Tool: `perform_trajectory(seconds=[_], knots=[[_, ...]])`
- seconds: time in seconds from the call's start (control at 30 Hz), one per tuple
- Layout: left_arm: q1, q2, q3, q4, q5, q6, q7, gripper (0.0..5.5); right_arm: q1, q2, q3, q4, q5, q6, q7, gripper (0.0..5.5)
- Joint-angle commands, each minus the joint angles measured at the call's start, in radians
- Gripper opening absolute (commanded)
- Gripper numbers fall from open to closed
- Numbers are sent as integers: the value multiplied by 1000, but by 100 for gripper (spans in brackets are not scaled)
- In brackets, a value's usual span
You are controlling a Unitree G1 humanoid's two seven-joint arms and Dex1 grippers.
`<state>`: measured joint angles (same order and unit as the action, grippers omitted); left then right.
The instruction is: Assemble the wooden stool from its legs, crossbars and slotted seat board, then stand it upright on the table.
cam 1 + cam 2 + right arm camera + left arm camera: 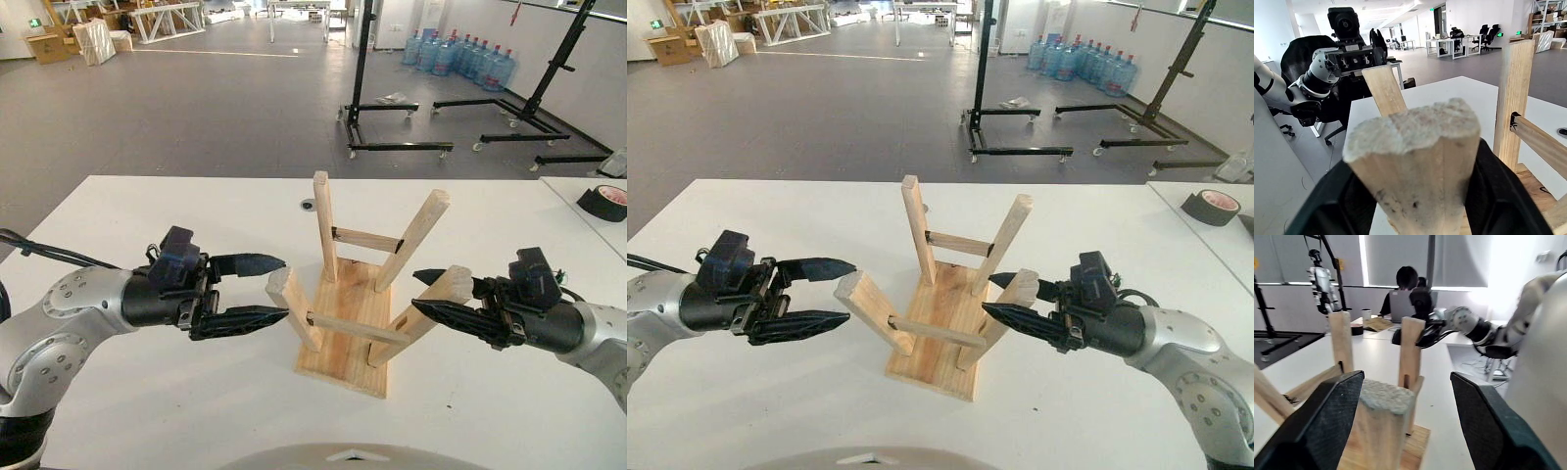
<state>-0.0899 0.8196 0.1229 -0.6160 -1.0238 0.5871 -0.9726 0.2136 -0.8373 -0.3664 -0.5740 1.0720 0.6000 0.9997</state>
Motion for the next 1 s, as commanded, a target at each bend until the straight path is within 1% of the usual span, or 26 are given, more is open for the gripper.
perform_trajectory(seconds=[0.03,0.2,0.33,0.5,0.7,1.0], knots=[[-47,-72,-91,54,105,-5,64,323,2,-8,55,11,-5,38,34,209],[-39,-108,-102,66,158,-21,81,323,4,-6,71,8,-14,35,44,209],[-52,-167,-88,83,124,-5,124,323,19,-14,87,6,-49,18,66,209],[-2,-220,-64,100,125,-21,166,323,48,-15,80,35,-77,-2,82,209],[32,-278,-58,172,215,-43,263,323,59,-12,82,41,-84,-19,81,209],[16,-314,-117,184,288,-37,318,323,81,0,88,2,-83,-41,72,209]])
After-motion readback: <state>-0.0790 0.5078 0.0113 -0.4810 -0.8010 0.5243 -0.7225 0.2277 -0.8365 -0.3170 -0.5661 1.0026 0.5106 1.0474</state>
